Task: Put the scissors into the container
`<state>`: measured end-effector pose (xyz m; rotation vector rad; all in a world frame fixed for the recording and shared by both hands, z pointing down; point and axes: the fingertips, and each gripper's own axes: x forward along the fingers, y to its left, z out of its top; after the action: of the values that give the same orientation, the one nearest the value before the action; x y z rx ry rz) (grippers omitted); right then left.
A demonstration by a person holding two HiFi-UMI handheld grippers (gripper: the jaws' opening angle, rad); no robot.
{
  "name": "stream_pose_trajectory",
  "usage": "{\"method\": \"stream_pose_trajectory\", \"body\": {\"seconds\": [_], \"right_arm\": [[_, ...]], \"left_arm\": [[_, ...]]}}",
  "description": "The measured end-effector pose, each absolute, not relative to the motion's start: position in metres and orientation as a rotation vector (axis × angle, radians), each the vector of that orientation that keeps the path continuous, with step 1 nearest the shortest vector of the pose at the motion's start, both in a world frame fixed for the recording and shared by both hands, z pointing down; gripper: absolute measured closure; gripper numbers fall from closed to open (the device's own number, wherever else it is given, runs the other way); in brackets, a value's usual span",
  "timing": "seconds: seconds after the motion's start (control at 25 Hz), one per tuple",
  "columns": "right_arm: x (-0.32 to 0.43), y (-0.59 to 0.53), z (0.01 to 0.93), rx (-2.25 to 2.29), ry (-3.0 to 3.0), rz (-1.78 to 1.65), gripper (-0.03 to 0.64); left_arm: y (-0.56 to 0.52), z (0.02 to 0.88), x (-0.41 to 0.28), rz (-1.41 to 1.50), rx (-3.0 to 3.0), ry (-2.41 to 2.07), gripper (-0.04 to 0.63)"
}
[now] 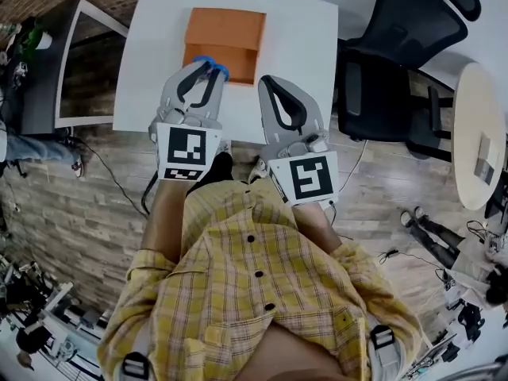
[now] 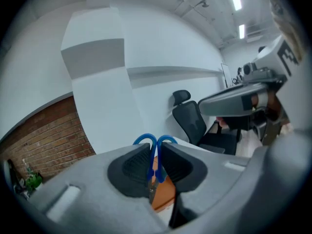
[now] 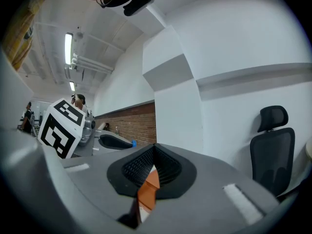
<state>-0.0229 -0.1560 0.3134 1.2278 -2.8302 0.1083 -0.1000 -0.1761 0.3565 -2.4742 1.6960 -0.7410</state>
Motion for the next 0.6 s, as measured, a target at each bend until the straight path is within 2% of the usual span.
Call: {"method": "stream_pose_trajectory", "body": {"seconds": [0.6], "right_arm": [[-0.043, -0.181, 0.342, 1.311, -2.720, 0.204, 0.611]], "left_arm": [[-0.221, 0.457, -0.114, -1.204, -2.640, 1.262, 0.520]]}}
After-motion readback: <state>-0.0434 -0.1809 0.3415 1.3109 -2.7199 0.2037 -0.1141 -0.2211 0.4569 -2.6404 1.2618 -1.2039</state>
